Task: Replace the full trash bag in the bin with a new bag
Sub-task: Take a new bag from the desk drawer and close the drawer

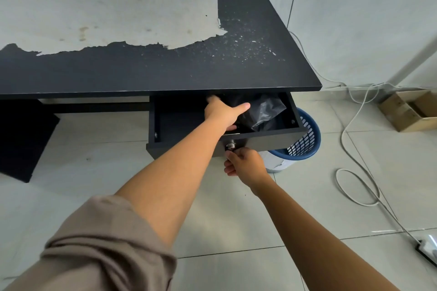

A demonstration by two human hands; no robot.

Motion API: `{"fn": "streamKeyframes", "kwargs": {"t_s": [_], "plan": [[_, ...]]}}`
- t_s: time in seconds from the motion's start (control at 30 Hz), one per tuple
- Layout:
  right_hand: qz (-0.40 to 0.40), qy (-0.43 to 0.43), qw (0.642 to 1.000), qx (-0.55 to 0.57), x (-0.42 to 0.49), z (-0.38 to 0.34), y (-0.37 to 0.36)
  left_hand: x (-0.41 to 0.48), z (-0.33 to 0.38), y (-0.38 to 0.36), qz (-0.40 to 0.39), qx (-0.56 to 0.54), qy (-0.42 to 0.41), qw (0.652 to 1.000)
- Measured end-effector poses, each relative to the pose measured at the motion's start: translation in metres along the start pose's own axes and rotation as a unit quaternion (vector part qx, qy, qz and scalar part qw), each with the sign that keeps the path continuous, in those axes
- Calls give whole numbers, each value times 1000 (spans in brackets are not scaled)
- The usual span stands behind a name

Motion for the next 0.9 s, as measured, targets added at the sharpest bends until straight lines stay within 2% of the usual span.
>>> {"fn": "streamKeyframes", "kwargs": {"t_s": [0.13, 0.27, 0.37, 0.67, 0.9], "plan": [[-1, 8, 1000, -10, 0, 1, 1, 6, 2, -4, 14, 75, -27, 997], [1, 3, 1000, -5, 0, 1, 0, 6, -1, 15, 36, 171, -43, 984], [1, -6, 1000, 1, -1, 1, -1, -1, -1, 35, 61, 202, -48, 976], [21, -34, 999, 21, -7, -5, -3, -40, -2, 113, 155, 14, -102, 983], [32, -58, 995, 72, -9, -9, -2, -66, -3, 155, 105, -62, -199, 972]]}}
Point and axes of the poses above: each hand's wrist, its own x-axis towards the middle knuckle, its own y-axis out of the back of the hand, z = x × y, the point moved 5 cm from there along x, towards the middle knuckle, and after that the axes turned 5 degrees about -x, right-handed, at the moved point
